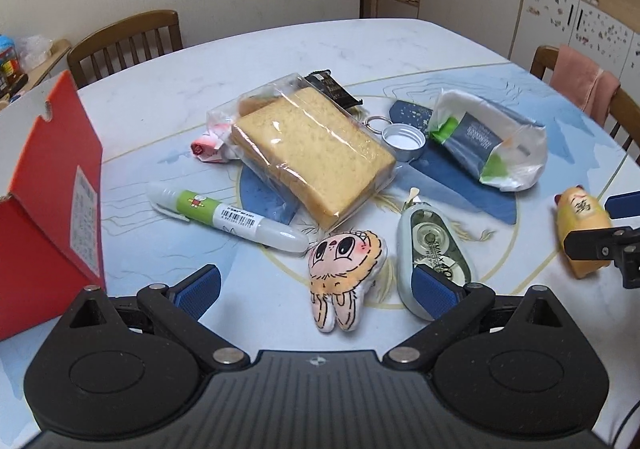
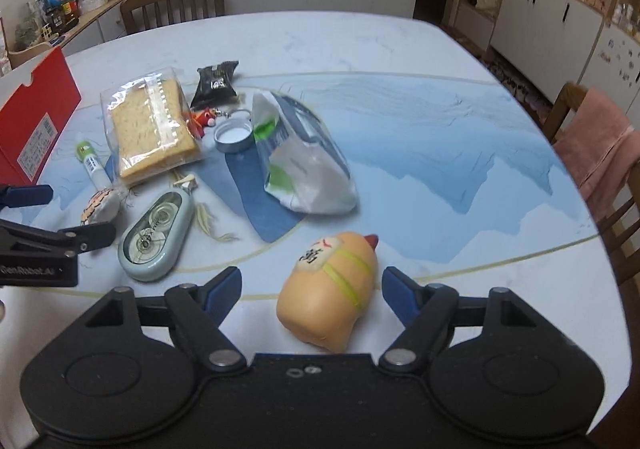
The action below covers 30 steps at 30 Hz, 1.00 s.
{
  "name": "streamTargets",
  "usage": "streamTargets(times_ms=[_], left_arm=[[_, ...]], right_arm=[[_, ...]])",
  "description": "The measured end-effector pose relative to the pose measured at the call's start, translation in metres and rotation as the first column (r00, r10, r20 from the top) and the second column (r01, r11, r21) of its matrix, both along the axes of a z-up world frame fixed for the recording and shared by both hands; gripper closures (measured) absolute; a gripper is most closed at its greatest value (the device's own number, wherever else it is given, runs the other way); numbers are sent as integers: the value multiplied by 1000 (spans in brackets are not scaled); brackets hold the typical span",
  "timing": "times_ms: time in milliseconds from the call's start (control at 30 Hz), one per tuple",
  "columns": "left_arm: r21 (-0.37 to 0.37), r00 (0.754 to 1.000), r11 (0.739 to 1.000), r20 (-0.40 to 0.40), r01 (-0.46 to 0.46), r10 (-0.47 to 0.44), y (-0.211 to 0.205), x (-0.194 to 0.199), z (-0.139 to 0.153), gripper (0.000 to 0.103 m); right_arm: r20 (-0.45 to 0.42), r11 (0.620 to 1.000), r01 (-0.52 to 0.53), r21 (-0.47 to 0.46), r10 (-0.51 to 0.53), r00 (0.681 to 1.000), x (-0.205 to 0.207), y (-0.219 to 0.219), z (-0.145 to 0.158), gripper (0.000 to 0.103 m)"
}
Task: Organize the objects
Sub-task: 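Close the left gripper on the cartoon plush while the right gripper grasps the orange cat figure, then carry the plush and cat figure with both grippers over the red box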
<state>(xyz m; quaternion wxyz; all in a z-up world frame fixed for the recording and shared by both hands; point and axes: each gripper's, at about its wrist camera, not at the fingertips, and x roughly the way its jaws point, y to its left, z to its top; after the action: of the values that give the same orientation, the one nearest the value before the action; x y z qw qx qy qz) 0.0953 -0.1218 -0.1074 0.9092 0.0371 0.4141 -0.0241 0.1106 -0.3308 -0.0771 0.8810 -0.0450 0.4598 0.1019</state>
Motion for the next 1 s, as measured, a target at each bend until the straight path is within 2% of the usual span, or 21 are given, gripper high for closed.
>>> streamTargets(times_ms=[200, 300, 367, 433, 533, 667, 1000], left_arm=[[-20, 1000, 1000, 0, 5, -5, 0, 9, -4, 10], [-38, 1000, 999, -3, 8, -8, 0, 12, -2, 22], [-55, 1000, 998, -18, 4, -5, 1, 13, -2, 37], [-74, 999, 997, -38, -7, 4, 2, 14, -4, 46], [-79, 998, 997, -57, -17, 13, 3, 12, -7, 54], [-66, 999, 998, -50, -4, 0, -1, 10, -5, 67], [-63, 999, 998, -34, -19, 17, -6, 2, 4, 70]], right_arm=[[-51, 998, 60, 19, -59, 997, 13, -6, -10, 27], [-76, 997, 72, 29, -69, 995, 18, -8, -15, 31], [-85, 997, 74, 32, -71, 994, 19, -9, -16, 35], [-94, 996, 74, 40, -70, 993, 19, -9, -17, 37], [-99, 996, 75, 43, -71, 993, 20, -10, -18, 39], [-104, 995, 89, 41, -84, 991, 21, -13, -18, 47], [-84, 996, 49, 78, -43, 996, 14, -16, -9, 53]])
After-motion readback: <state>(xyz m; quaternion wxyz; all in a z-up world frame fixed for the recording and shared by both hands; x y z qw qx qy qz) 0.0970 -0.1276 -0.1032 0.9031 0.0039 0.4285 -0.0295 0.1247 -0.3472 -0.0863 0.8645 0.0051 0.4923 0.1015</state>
